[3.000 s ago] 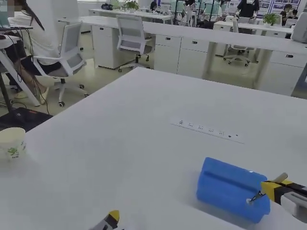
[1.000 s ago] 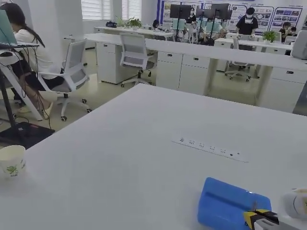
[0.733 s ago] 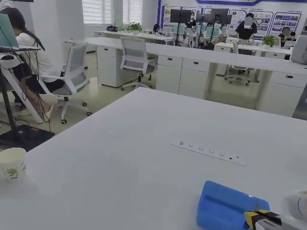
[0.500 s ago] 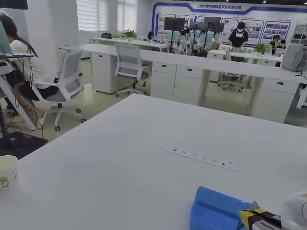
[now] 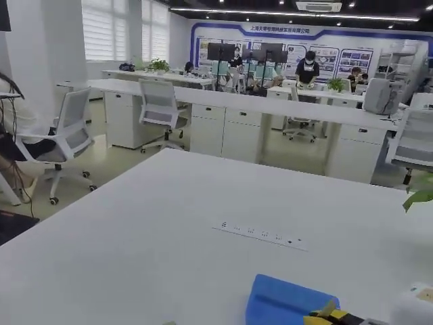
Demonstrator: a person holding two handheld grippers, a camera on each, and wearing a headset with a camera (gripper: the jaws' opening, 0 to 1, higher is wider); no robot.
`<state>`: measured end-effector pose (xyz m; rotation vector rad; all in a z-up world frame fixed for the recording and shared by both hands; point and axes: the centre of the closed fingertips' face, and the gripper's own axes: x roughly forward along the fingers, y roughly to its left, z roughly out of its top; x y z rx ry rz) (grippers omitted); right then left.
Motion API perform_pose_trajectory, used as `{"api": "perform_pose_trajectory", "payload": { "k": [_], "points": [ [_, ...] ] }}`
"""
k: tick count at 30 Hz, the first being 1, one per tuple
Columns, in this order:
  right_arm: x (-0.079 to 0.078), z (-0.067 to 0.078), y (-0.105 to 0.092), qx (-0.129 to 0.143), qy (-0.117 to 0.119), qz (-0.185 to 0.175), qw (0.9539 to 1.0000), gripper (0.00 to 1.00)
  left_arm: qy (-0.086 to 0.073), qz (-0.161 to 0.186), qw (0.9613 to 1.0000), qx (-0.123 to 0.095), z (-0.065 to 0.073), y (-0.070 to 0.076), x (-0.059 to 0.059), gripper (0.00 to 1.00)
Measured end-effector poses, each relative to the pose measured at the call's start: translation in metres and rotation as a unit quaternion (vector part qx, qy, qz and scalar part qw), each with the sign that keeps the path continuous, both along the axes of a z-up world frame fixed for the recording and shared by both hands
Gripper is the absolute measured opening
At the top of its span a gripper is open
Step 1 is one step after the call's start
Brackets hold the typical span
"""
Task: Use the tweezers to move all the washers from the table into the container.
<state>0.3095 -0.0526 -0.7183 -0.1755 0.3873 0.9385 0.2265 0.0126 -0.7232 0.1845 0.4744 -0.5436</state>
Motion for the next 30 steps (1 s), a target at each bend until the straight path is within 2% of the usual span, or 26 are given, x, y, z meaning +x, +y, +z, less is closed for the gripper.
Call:
{"api": "perform_pose_trajectory", "payload": {
  "k": [4, 7, 9, 14, 16, 17, 20, 21, 23, 25, 27, 30],
  "points": [
    [-0.023, -0.003, 0.003, -0.001, 0.008, 0.018, 0.9998, 0.02, -0.006, -0.025, 0.9991, -0.034, 0.017, -0.015, -0.001, 0.29],
    [-0.035, -0.005, 0.002, -0.022, -0.001, 0.035, 0.9991, 0.02, -0.012, -0.041, 0.9986, -0.031, 0.025, -0.023, -0.004, 0.29],
    [-0.041, -0.005, 0.001, -0.020, -0.003, 0.039, 0.9990, 0.02, -0.017, -0.055, 0.9977, -0.036, 0.030, -0.030, -0.006, 0.29],
    [-0.062, -0.006, 0.004, -0.015, 0.021, 0.078, 0.9966, 0.02, -0.011, -0.097, 0.9935, -0.058, 0.038, -0.049, -0.016, 0.28],
    [-0.070, -0.008, 0.005, -0.016, 0.028, 0.097, 0.9948, 0.02, -0.018, -0.108, 0.9922, -0.061, 0.042, -0.053, -0.017, 0.27],
    [-0.075, -0.010, 0.004, -0.022, 0.028, 0.108, 0.9935, 0.02, -0.015, -0.114, 0.9913, -0.064, 0.043, -0.056, -0.019, 0.26],
    [-0.086, -0.013, 0.005, -0.033, 0.038, 0.141, 0.9887, 0.02, -0.012, -0.139, 0.9872, -0.077, 0.049, -0.065, -0.022, 0.25],
    [-0.089, -0.013, 0.004, -0.039, 0.036, 0.147, 0.9877, 0.02, -0.011, -0.143, 0.9865, -0.079, 0.050, -0.066, -0.022, 0.25],
    [-0.092, -0.013, 0.004, -0.046, 0.033, 0.155, 0.9863, 0.02, -0.005, -0.166, 0.9827, -0.082, 0.051, -0.072, -0.025, 0.25],
    [-0.095, -0.012, 0.003, -0.045, 0.034, 0.160, 0.9855, 0.02, 0.000, -0.182, 0.9794, -0.087, 0.053, -0.074, -0.027, 0.23],
    [-0.100, -0.009, 0.004, -0.042, 0.035, 0.174, 0.9832, 0.02, 0.010, -0.200, 0.9758, -0.088, 0.053, -0.077, -0.029, 0.21],
    [-0.107, -0.006, 0.005, -0.042, 0.039, 0.197, 0.9787, 0.02, 0.013, -0.227, 0.9703, -0.084, 0.053, -0.080, -0.031, 0.19]
  ]
}}
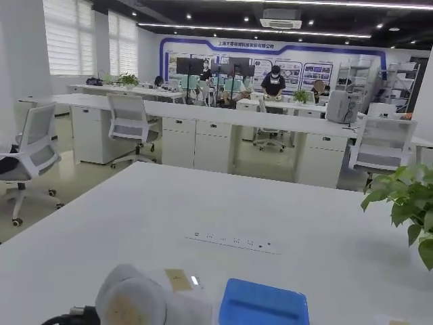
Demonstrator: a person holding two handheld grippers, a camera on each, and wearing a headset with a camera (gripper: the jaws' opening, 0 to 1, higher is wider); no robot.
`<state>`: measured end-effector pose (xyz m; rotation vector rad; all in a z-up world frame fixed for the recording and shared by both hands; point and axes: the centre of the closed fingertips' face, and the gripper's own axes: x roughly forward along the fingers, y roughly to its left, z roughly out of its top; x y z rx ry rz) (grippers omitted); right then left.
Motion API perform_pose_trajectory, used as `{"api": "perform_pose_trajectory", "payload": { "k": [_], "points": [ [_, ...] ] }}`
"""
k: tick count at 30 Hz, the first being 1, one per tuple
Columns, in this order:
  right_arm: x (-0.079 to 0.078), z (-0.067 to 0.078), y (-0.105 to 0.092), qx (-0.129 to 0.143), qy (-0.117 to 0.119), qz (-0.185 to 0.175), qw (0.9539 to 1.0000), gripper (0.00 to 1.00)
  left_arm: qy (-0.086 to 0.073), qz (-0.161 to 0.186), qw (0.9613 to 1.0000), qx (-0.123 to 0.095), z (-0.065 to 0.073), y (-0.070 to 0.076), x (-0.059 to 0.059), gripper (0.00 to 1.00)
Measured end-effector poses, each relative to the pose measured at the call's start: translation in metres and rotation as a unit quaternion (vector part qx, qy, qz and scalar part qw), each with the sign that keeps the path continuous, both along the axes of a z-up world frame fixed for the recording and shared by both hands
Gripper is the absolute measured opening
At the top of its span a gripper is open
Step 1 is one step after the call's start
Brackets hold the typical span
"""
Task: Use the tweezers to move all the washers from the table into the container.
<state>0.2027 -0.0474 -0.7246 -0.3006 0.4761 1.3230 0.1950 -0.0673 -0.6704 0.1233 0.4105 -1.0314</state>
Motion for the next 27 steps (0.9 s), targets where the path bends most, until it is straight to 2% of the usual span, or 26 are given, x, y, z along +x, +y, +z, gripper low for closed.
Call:
{"api": "perform_pose_trajectory", "payload": {
  "k": [2, 6, 9, 11, 16, 19, 27],
  "points": [
    [-0.003, 0.001, 0.001, -0.003, -0.003, 0.010, 0.9999, 0.02, 0.007, -0.016, 0.9999, 0.001, -0.001, -0.002, -0.002, 0.17],
    [-0.015, 0.006, 0.004, 0.007, 0.009, 0.041, 0.9991, 0.02, 0.007, -0.037, 0.9993, 0.009, -0.001, -0.004, -0.005, 0.15],
    [-0.024, 0.007, 0.006, 0.003, 0.013, 0.068, 0.9976, 0.02, 0.011, -0.056, 0.9983, 0.007, 0.000, -0.007, -0.009, 0.13],
    [-0.027, 0.010, 0.007, 0.011, 0.022, 0.076, 0.9968, 0.02, 0.018, -0.066, 0.9976, 0.009, 0.000, -0.008, -0.012, 0.10],
    [-0.032, 0.014, 0.011, 0.016, 0.027, 0.094, 0.9951, 0.02, 0.017, -0.083, 0.9963, 0.014, 0.000, -0.010, -0.016, 0.07],
    [-0.034, 0.014, 0.012, 0.017, 0.030, 0.101, 0.9943, 0.02, 0.022, -0.094, 0.9953, 0.010, 0.001, -0.011, -0.019, 0.01],
    [-0.039, 0.012, 0.011, 0.017, 0.039, 0.112, 0.9928, 0.02, 0.011, -0.112, 0.9936, 0.010, 0.003, -0.012, -0.023, 0.00]
  ]
}}
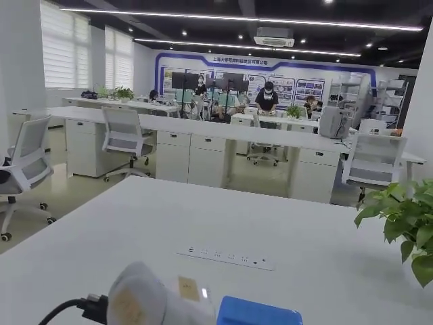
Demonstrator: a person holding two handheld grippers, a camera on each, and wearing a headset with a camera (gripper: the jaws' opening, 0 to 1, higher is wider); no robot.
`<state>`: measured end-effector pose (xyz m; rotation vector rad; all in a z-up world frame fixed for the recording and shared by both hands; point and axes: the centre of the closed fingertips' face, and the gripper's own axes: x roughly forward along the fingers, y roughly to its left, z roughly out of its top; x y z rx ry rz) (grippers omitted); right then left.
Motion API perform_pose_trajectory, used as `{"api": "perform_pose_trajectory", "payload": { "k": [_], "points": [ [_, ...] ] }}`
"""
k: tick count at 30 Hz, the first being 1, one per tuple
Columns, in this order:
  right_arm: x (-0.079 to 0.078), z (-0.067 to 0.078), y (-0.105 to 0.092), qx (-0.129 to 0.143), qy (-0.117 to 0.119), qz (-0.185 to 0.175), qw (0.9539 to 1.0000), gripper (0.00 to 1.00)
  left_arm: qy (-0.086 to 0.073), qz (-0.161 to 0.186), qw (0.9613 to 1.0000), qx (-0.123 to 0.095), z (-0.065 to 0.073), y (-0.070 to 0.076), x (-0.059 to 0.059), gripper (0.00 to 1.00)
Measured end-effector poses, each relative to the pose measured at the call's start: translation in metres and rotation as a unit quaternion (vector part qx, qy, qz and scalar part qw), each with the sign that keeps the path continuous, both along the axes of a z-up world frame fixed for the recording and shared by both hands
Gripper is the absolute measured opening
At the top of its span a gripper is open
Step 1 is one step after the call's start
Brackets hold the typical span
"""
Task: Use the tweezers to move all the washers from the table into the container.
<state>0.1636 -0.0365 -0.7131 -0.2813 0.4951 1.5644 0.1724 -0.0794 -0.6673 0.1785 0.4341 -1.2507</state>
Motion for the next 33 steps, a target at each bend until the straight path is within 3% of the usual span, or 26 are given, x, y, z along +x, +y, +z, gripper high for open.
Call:
{"api": "perform_pose_trajectory", "payload": {
  "k": [1, 4, 9, 14, 17, 26, 33],
  "points": [
    [-0.001, 0.000, 0.000, 0.002, 0.002, 0.000, 1.0000, 0.02, -0.002, -0.002, 1.0000, 0.000, 0.000, 0.000, -0.001, 0.00],
    [0.000, 0.000, 0.000, 0.003, 0.006, -0.003, 1.0000, 0.03, -0.027, -0.010, 0.9995, 0.009, 0.000, -0.001, -0.001, 0.00],
    [0.000, 0.002, 0.000, 0.011, 0.018, -0.007, 0.9998, 0.04, -0.044, -0.021, 0.9985, 0.026, 0.001, -0.004, -0.002, 0.00],
    [0.001, 0.003, 0.000, 0.020, 0.028, -0.016, 0.9993, 0.05, -0.049, -0.023, 0.9981, 0.029, 0.003, -0.002, -0.001, 0.00],
    [0.002, 0.006, 0.000, 0.029, 0.045, -0.023, 0.9983, 0.06, -0.052, -0.022, 0.9983, 0.017, 0.008, -0.001, -0.001, 0.00],
    [0.001, 0.005, -0.001, 0.029, 0.049, -0.026, 0.9981, 0.08, -0.053, -0.016, 0.9983, -0.020, 0.028, 0.000, 0.002, 0.00],
    [0.003, 0.014, 0.001, 0.052, 0.057, -0.029, 0.9966, 0.10, -0.059, -0.016, 0.9979, -0.019, 0.032, 0.003, 0.003, 0.00]
  ]
}}
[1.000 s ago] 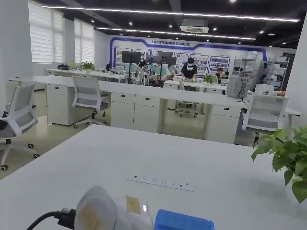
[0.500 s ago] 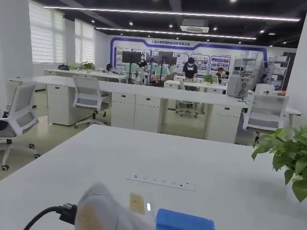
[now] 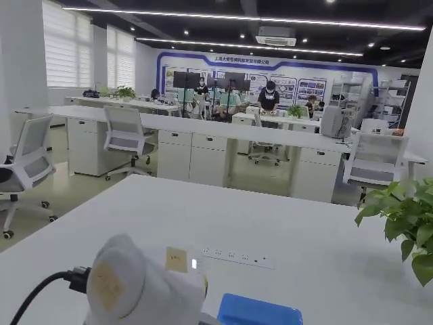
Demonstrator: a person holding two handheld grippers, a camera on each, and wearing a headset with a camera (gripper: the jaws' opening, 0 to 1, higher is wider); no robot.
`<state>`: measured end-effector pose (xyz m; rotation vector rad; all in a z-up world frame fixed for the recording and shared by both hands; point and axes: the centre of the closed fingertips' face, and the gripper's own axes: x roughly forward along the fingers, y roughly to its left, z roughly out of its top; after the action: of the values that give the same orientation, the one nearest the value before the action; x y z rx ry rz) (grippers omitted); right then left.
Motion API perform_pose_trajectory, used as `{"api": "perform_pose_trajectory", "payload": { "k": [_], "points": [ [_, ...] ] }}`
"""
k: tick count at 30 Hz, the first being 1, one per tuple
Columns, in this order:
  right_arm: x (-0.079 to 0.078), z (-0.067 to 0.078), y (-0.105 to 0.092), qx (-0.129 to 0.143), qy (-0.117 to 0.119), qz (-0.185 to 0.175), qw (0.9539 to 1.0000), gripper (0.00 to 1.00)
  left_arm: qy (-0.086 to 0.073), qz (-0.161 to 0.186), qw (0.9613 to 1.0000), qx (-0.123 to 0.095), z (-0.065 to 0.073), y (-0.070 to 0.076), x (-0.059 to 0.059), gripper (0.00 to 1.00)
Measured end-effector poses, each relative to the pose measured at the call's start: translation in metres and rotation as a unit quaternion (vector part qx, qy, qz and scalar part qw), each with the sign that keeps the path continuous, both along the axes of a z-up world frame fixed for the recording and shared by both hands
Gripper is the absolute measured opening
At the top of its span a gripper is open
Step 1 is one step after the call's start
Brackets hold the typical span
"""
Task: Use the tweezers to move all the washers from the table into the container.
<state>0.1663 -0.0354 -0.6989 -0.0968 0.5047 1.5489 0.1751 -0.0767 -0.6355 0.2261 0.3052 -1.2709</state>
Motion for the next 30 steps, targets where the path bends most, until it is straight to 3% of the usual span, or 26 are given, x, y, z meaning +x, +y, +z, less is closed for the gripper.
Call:
{"api": "perform_pose_trajectory", "payload": {
  "k": [11, 14, 30],
  "points": [
    [0.002, 0.002, 0.001, 0.005, 0.001, -0.009, 1.0000, 0.15, -0.001, -0.001, 1.0000, -0.002, 0.002, 0.002, 0.001, 0.00],
    [0.003, -0.001, -0.001, -0.002, 0.002, -0.014, 0.9999, 0.18, 0.001, -0.001, 0.9998, -0.018, 0.009, 0.000, 0.001, 0.00],
    [0.000, -0.012, -0.004, -0.014, 0.006, -0.008, 0.9998, 0.14, -0.004, -0.008, 0.9996, -0.028, 0.023, 0.004, 0.001, 0.00]
  ]
}}
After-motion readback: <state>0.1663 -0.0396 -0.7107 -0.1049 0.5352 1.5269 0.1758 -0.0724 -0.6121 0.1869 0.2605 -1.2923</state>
